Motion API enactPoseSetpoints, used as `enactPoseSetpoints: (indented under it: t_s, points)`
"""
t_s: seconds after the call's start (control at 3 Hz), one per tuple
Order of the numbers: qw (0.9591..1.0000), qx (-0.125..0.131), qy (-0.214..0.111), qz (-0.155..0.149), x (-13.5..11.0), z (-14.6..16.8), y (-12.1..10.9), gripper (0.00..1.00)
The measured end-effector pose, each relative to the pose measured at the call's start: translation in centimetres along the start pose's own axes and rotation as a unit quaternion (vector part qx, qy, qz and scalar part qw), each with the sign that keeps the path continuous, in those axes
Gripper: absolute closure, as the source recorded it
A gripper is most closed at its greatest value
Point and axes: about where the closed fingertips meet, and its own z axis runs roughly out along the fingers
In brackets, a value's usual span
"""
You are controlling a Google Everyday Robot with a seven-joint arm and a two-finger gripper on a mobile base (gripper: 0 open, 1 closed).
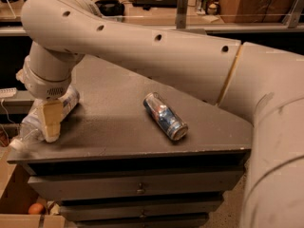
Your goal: Move blue plastic bottle near sponge
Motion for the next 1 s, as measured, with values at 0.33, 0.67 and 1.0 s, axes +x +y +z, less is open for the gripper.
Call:
enactPoseSetpoints:
  t_s: [0.33,0.67,1.0]
  points:
    - [0.9999,-0.006,0.011,-0.003,1.1,0.1,0.3,0.16]
    - [0.9996,-0.002,0.026,-0.006,2.2,-0.7,0.1,0.48]
    - [0.9993,0.009,0.034,-0.008,2.8,-1.9,-0.3,0.71]
